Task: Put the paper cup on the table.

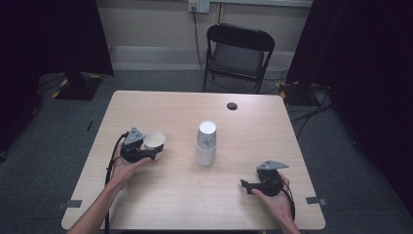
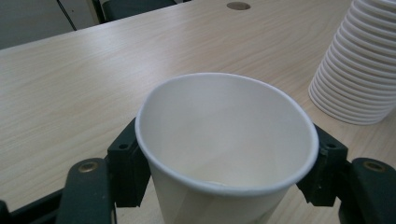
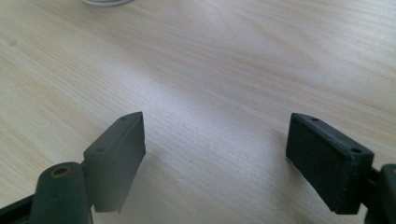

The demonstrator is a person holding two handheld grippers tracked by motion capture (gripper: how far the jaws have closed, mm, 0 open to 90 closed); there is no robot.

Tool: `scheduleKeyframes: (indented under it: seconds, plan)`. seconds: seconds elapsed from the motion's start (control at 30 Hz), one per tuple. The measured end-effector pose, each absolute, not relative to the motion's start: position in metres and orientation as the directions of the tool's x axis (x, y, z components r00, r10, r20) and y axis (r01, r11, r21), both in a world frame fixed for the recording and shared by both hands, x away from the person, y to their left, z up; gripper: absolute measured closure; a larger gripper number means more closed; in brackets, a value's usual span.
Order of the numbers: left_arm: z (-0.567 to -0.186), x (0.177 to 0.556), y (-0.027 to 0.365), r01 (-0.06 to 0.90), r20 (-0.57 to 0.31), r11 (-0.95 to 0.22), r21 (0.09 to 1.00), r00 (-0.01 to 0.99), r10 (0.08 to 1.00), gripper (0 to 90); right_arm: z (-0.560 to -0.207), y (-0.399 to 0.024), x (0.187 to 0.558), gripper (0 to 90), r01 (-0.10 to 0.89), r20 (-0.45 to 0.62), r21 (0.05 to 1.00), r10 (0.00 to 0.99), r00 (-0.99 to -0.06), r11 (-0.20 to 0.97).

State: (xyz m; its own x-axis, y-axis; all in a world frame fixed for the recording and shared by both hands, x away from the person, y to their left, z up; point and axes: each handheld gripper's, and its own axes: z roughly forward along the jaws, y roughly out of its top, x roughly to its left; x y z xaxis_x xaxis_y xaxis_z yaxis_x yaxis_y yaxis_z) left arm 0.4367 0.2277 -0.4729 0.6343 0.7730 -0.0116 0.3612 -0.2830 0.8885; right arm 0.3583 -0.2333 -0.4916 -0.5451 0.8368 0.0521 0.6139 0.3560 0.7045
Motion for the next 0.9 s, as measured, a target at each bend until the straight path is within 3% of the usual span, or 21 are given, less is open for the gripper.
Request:
scheduleKeyframes:
  seconds: [0.3,0.6,0.9]
  plan:
    - [-0.4783,0.4392,0.2227,0.361,-0.009,-0.298,0.884,0.649,0.761,28.5,-0.4962,-0.2315,0.3555,18.1,0.577,-0.006,0.719,0.833,-0.553,0.388]
    - [-0.4817,0.4402,0.2202,0.401,-0.033,-0.303,0.864,0.647,0.762,15.5,-0.4991,-0.2320,0.3556,16.5,0.560,-0.005,0.738,0.834,-0.552,0.375]
    - [-0.4747,0.4340,0.2290,0.410,-0.012,-0.309,0.858,0.618,0.786,15.5,-0.4992,-0.2319,0.3556,16.5,0.560,-0.005,0.739,0.834,-0.551,0.375]
